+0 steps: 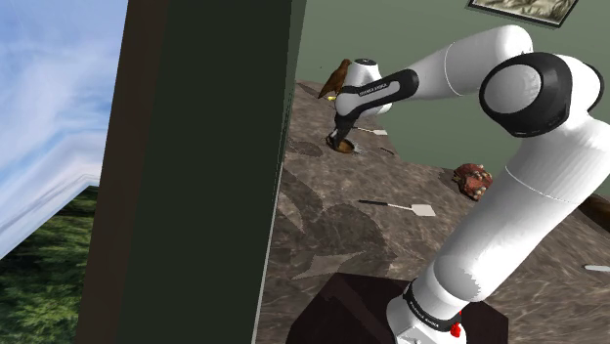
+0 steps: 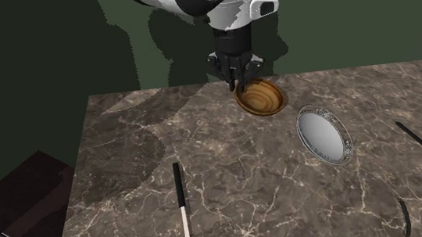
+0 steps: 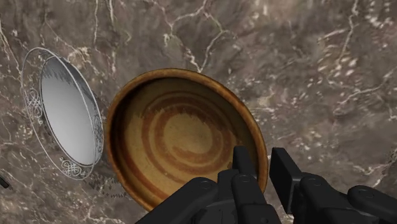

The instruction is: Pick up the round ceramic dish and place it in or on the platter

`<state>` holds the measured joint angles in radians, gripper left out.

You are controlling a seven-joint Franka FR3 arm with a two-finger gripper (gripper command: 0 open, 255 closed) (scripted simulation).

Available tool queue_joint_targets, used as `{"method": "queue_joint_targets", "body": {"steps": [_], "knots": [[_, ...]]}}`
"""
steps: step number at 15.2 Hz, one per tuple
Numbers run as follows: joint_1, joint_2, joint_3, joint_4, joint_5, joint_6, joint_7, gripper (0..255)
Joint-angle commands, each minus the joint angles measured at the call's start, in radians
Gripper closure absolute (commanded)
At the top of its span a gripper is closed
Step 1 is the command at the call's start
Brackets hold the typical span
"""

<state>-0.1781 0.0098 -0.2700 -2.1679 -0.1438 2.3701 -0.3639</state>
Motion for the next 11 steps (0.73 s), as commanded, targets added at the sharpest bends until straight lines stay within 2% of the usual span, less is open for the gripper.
{"method": "queue_joint_targets", "body": {"steps": [1,7,11], "knots": [[0.000,-0.012,0.000,0.013,-0.001,-0.024,-0.001,255],[0.002,-0.040,0.002,0.051,-0.003,-0.090,-0.005,255],[-0.038,0.047,-0.038,0.173,0.053,-0.119,-0.117,255]]}}
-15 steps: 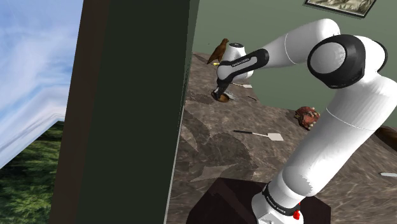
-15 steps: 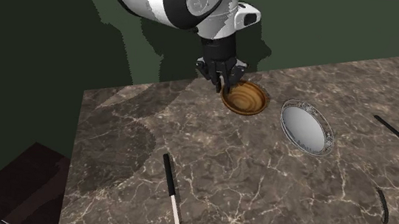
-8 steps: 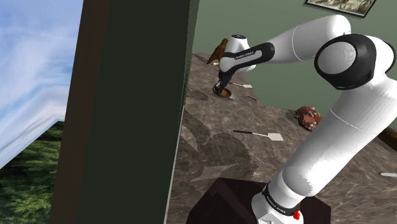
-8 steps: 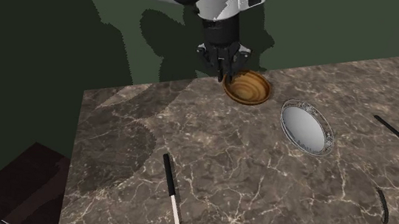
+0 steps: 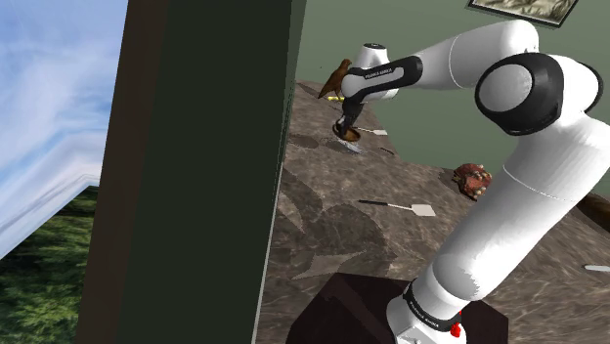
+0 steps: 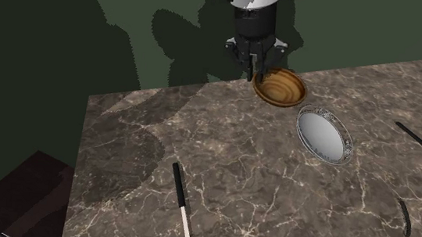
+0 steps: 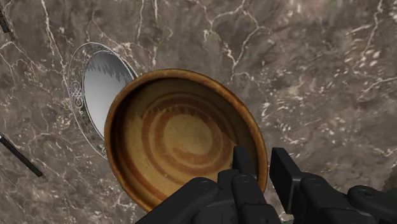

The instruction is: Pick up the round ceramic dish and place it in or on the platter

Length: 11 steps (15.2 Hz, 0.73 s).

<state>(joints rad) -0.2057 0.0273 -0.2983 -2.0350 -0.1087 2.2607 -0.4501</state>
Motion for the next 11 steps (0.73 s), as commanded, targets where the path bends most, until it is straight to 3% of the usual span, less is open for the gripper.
{"method": "queue_joint_targets", "body": {"steps": [1,9,11], "knots": [[-0.022,0.053,-0.018,0.074,0.033,-0.019,-0.059,255],[-0.147,0.284,-0.058,0.416,0.171,-0.133,-0.268,255],[-0.149,0.290,-0.055,0.396,0.172,-0.108,-0.268,255]]}}
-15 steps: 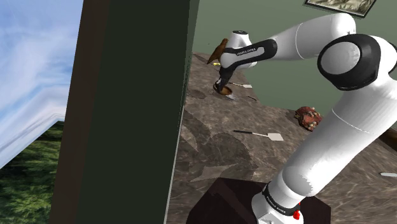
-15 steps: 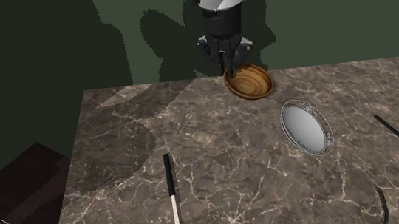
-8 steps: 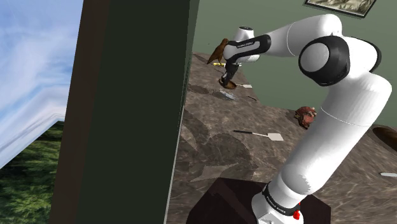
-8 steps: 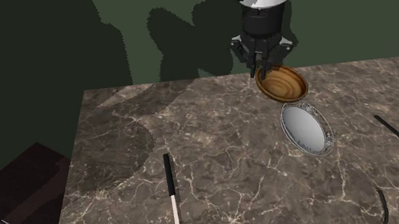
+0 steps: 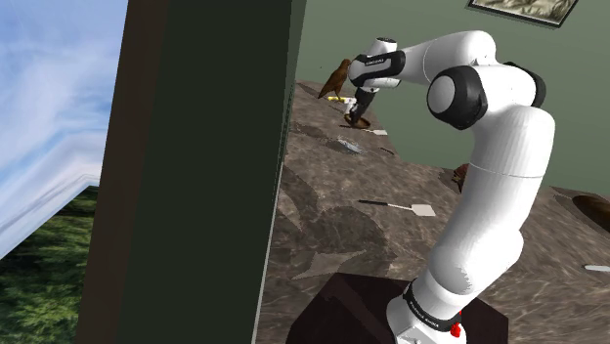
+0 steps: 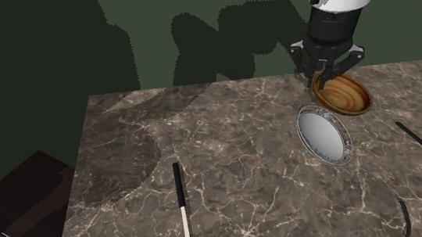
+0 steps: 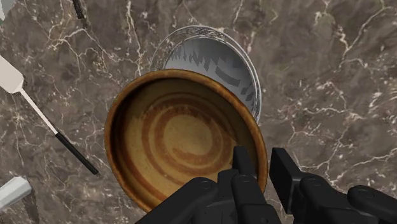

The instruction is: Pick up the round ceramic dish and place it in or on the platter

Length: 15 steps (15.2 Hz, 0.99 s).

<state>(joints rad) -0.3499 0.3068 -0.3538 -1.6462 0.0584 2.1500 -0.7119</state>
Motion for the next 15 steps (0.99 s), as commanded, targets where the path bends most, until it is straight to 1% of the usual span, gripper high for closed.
{"method": "queue_joint_targets", "body": {"steps": [1,15], "knots": [[-0.005,0.013,0.001,-0.002,0.006,0.015,-0.007,255],[-0.011,0.075,0.014,-0.108,0.033,0.180,-0.018,255]]}}
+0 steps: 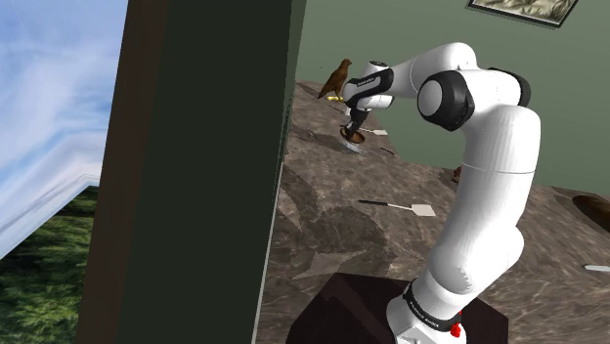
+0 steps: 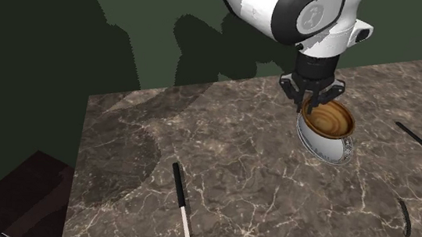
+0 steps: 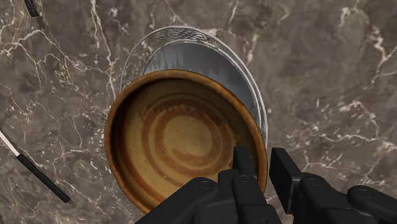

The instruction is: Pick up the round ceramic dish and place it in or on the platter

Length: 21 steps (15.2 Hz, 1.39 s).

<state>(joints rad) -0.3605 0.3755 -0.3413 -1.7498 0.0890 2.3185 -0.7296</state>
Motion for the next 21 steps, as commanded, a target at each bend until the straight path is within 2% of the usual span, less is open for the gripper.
{"method": "queue_joint_targets", "body": {"steps": [1,9,10,15,19,21], "knots": [[-0.002,0.012,0.003,-0.010,0.005,0.022,-0.002,255],[-0.002,0.016,0.004,-0.014,0.007,0.031,-0.003,255],[-0.002,0.016,0.004,-0.014,0.007,0.031,-0.003,0],[-0.002,0.017,0.004,-0.014,0.007,0.031,-0.003,0],[0.018,-0.066,-0.010,-0.002,-0.027,-0.060,0.018,0],[0.017,-0.066,-0.010,-0.002,-0.027,-0.060,0.018,0]]}}
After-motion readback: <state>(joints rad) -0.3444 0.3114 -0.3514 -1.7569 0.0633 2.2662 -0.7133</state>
